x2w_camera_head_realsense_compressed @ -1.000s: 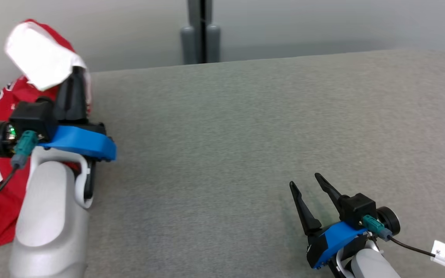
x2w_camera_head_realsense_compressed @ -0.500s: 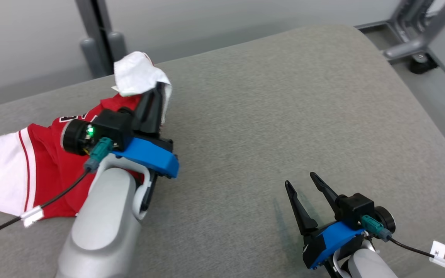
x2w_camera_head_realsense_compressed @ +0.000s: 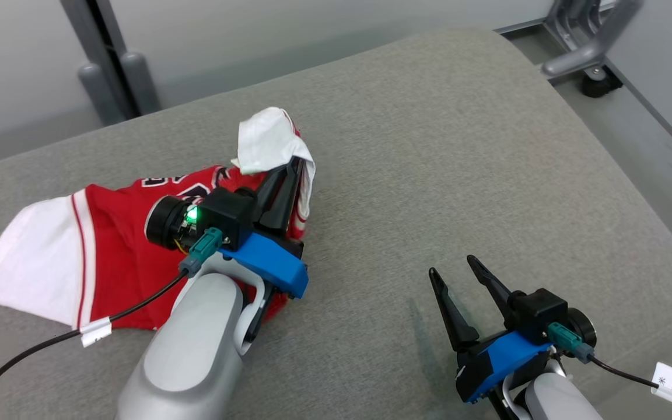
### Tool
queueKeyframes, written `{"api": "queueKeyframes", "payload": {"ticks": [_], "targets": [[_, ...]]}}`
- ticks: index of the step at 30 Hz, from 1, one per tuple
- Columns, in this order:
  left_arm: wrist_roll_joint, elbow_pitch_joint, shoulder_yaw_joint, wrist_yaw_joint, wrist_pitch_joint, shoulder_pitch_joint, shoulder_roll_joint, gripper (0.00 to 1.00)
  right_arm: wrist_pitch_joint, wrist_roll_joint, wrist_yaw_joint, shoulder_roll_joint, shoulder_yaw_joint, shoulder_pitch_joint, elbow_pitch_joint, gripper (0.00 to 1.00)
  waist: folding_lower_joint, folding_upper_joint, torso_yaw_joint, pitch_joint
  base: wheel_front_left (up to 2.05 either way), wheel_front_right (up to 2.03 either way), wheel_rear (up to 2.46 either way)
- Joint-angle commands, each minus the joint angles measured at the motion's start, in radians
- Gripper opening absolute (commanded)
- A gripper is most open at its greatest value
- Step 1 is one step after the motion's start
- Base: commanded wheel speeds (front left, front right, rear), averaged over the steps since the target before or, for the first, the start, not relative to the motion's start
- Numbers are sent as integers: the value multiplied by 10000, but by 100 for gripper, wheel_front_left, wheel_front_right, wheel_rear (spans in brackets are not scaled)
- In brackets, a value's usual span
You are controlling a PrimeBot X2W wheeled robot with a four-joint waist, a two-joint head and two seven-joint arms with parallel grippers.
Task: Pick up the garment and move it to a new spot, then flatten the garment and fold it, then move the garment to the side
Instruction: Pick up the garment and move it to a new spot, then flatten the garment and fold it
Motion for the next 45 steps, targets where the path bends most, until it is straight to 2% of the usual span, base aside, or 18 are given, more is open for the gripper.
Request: {"api": "queueKeyframes", "payload": {"ticks": [1, 7, 15, 22, 31, 37, 45], "targets": [[20, 2, 73, 50, -31, 104, 16, 100, -7, 31, -3, 9, 1, -28, -56, 100, -1, -1, 119, 49, 0, 0, 0], [141, 231, 683, 270, -29, 642, 17, 100, -5, -77, -3, 7, -109, -47, -34, 100, -1, -1, 1059, -138, 0, 0, 0], [402, 126, 2081, 603, -29, 1893, 85, 100, -7, -312, -3, -2, -402, 79, 73, 100, -1, -1, 2544, -642, 0, 0, 0], [659, -136, 3221, 792, -29, 3135, 80, 100, -7, -375, -3, -5, -695, 281, 210, 100, -1, -1, 3387, -1135, 0, 0, 0], [826, -533, 4258, 923, -29, 4837, 15, 100, -6, -286, -3, -2, -733, 688, 380, 100, -1, -1, 3744, -1841, 0, 0, 0], [589, -729, 4156, 993, -29, 5603, 5, 100, -6, -318, -3, -2, -899, 871, 360, 100, -1, -1, 3840, -1989, 0, 0, 0], [518, -729, 3753, 994, -29, 5428, 8, 100, -6, -361, -3, -3, -933, 922, 369, 100, -1, -1, 4043, -1889, 0, 0, 0]]}}
